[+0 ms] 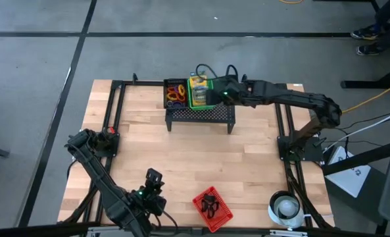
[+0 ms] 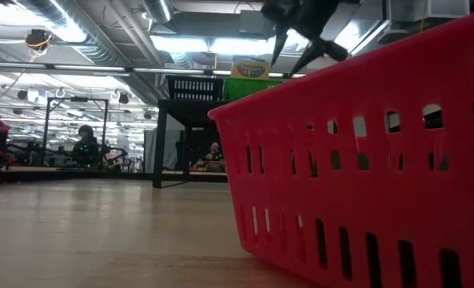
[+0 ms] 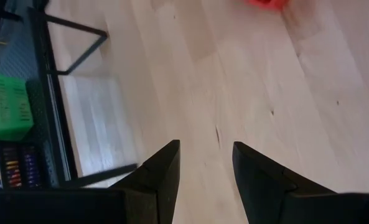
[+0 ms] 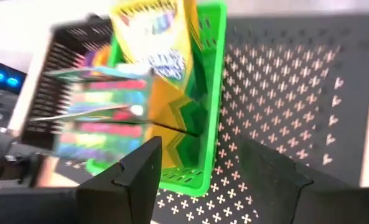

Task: Pick & Place Office Desk Supplies
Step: Put the red bin on the shelf

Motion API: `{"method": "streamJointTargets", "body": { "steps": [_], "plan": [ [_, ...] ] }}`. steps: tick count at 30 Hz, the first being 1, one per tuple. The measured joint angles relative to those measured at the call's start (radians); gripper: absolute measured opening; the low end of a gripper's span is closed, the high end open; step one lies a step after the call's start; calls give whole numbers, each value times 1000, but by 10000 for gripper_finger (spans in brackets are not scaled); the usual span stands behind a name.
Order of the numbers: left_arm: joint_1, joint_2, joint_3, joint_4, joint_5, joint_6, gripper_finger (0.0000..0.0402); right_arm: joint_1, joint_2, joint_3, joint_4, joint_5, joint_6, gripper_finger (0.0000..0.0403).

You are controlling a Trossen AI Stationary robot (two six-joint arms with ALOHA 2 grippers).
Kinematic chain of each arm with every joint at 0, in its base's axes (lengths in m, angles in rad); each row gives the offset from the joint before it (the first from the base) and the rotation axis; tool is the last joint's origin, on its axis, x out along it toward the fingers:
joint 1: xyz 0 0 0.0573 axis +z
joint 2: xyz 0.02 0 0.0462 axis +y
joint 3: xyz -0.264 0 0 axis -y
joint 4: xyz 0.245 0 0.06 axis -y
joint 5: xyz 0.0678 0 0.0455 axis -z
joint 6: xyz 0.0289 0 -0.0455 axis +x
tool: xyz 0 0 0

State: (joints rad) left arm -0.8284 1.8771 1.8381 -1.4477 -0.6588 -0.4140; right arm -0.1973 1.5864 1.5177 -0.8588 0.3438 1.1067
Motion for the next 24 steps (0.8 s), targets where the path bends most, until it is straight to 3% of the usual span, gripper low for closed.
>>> {"method": "streamJointTargets", "body": {
  "steps": [9, 13, 16, 20, 24],
  "plan": [
    [-5, 0, 0, 86, -56, -34, 143, 98, -144, 0, -1, 60, -164, 210],
    [-37, 0, 0, 170, -136, -60, 143, 211, -167, 0, -1, 74, -272, 210],
    [-72, 0, 0, 247, -141, -68, 143, 324, -166, 0, -1, 149, -353, 210],
    [-110, 0, -40, 415, -114, 26, 143, 479, -151, 0, 59, 294, -452, 210],
    [-90, 2, -104, 670, 55, 196, 143, 626, -136, 2, 247, 322, -605, 210]
  ]
}}
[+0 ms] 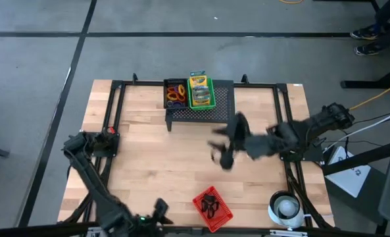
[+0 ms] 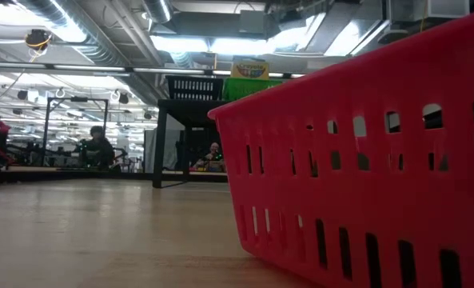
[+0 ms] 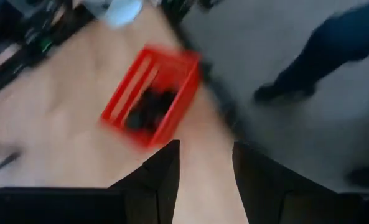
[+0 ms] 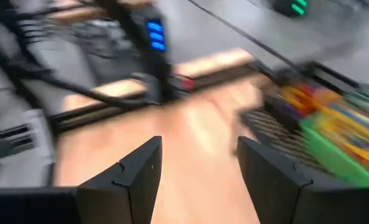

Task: Pick & Place Office Desk Supplies
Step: Put the red bin on the shelf

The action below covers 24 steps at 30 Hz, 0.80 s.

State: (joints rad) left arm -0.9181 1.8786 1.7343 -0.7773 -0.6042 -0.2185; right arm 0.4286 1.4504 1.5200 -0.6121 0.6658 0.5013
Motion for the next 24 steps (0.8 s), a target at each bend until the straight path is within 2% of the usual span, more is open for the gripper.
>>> {"method": "streamJointTargets", "body": {
  "steps": [2, 6, 13, 18, 21, 24],
  "plan": [
    [23, 0, -29, 137, 51, 69, 143, 69, 20, -1, 95, 0, -78, 210],
    [64, -1, -71, 311, 143, 159, 143, 202, 37, -1, 238, 1, -185, 210],
    [65, 4, -77, 463, 181, 229, 143, 384, 71, -1, 264, 57, -230, 210],
    [54, 17, -99, 608, 144, 231, 143, 445, 155, -1, 260, 69, -113, 210],
    [48, 34, -167, 694, 140, 204, 143, 465, 226, -1, 251, 121, -1, 210],
    [41, 39, -253, 737, 78, 159, 143, 477, 299, -2, 203, 156, 112, 210]
  ]
}}
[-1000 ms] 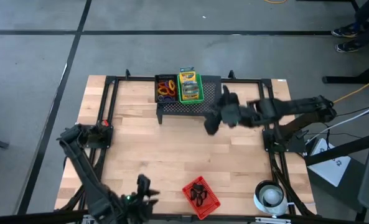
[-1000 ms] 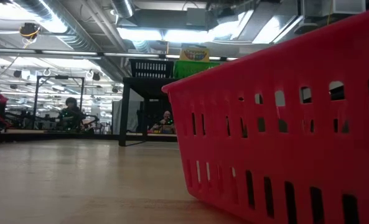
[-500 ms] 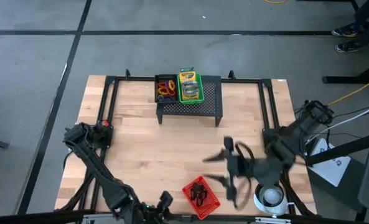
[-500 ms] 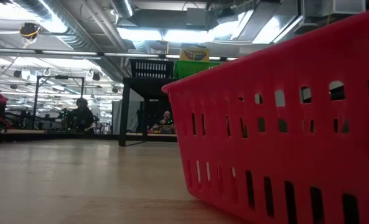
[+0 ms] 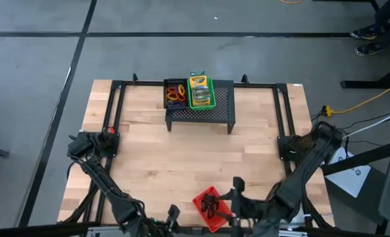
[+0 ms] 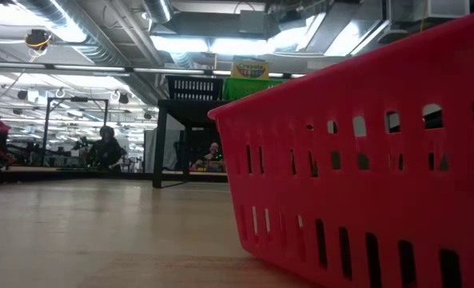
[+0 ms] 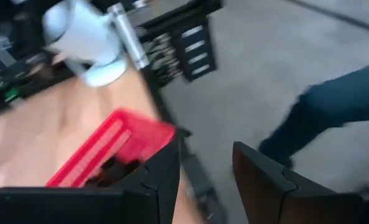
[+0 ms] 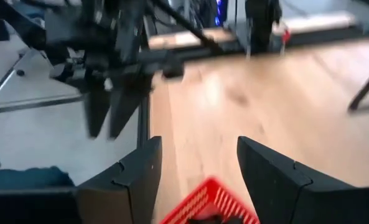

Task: Pick & Place Office Desk Supplies
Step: Put the red bin on the shelf

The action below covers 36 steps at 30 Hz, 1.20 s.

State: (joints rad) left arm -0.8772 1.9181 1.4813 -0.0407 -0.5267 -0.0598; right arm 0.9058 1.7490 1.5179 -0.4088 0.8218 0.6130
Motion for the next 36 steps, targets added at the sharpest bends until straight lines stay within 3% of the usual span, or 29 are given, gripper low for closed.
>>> {"method": "streamJointTargets", "body": {
  "steps": [3, 5, 13, 16, 19, 23, 29, 32, 36],
  "plan": [
    [-11, -7, -71, 31, -105, -46, 143, 2, 48, 0, -36, 7, 134, 210],
    [-15, -9, -111, 58, -119, -83, 143, -2, 81, 0, -51, 19, 244, 210],
    [-24, -9, -389, 516, 7, -72, 143, -36, 184, 0, -96, -7, 474, 210],
    [-19, -9, -477, 617, 99, -61, 143, -52, 187, 0, -104, -7, 435, 210],
    [-10, -9, -546, 693, 118, -94, 143, -54, 187, 0, -64, 29, 324, 210],
    [-4, -9, -584, 724, 34, -165, 143, -50, 186, 0, 23, 44, 259, 210],
    [-5, -9, -588, 702, 1, -188, 143, -59, 186, 0, 101, -115, 318, 210],
    [4, -9, -583, 719, -122, -181, 143, -70, 186, 0, 116, -118, 319, 210],
    [16, -4, -583, 695, -125, -359, 143, -106, 186, 0, 115, -107, 285, 210]
  ]
}}
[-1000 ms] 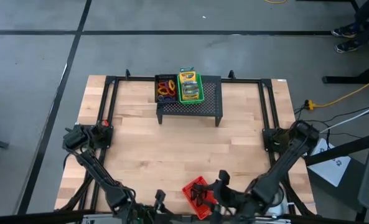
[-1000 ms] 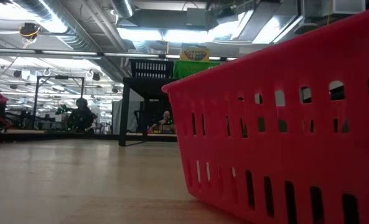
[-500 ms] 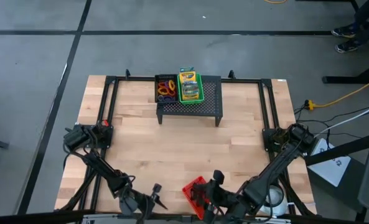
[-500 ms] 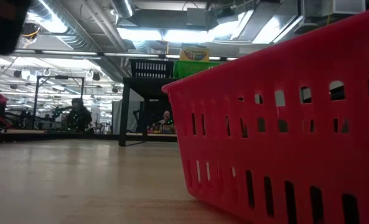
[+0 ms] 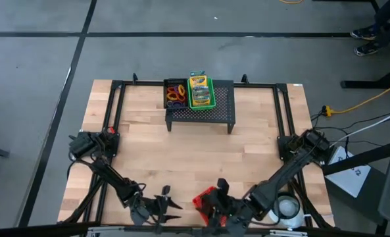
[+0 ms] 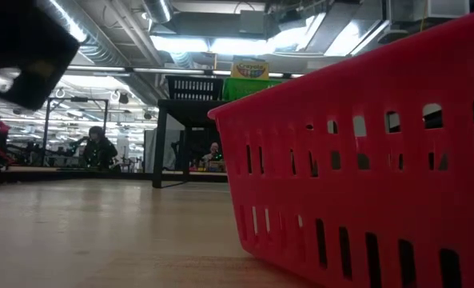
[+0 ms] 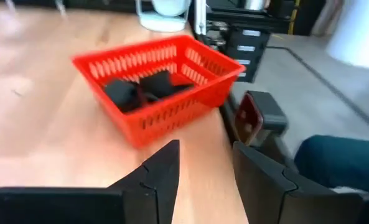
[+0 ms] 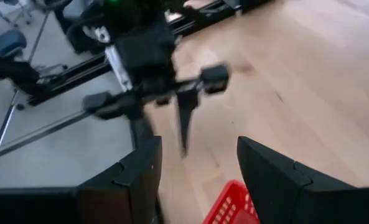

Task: Pick & Place Office Desk Supplies
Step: Put the red bin on the shelf

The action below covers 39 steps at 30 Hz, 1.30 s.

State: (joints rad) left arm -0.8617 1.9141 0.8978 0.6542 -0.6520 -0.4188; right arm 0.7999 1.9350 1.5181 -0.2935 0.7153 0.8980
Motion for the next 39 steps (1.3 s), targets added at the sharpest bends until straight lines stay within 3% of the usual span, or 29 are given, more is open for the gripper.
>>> {"method": "streamJointTargets", "body": {
  "steps": [3, 10, 19, 27, 39],
  "plan": [
    [4, 20, 1, 2, 38, -51, 143, -24, 0, 0, -2, -12, 2, 210],
    [7, 69, 1, 44, 60, 36, 143, -88, 0, 0, -35, -224, -6, 210],
    [16, 82, 1, 30, 90, 69, 143, -106, -1, 0, -294, -159, 143, 210],
    [12, 82, 1, 22, 92, 75, 143, -88, -1, 0, -497, -244, 366, 210],
    [12, 82, 1, 15, 95, 67, 143, -23, 51, 1, -524, -346, 578, 210]
  ]
}}
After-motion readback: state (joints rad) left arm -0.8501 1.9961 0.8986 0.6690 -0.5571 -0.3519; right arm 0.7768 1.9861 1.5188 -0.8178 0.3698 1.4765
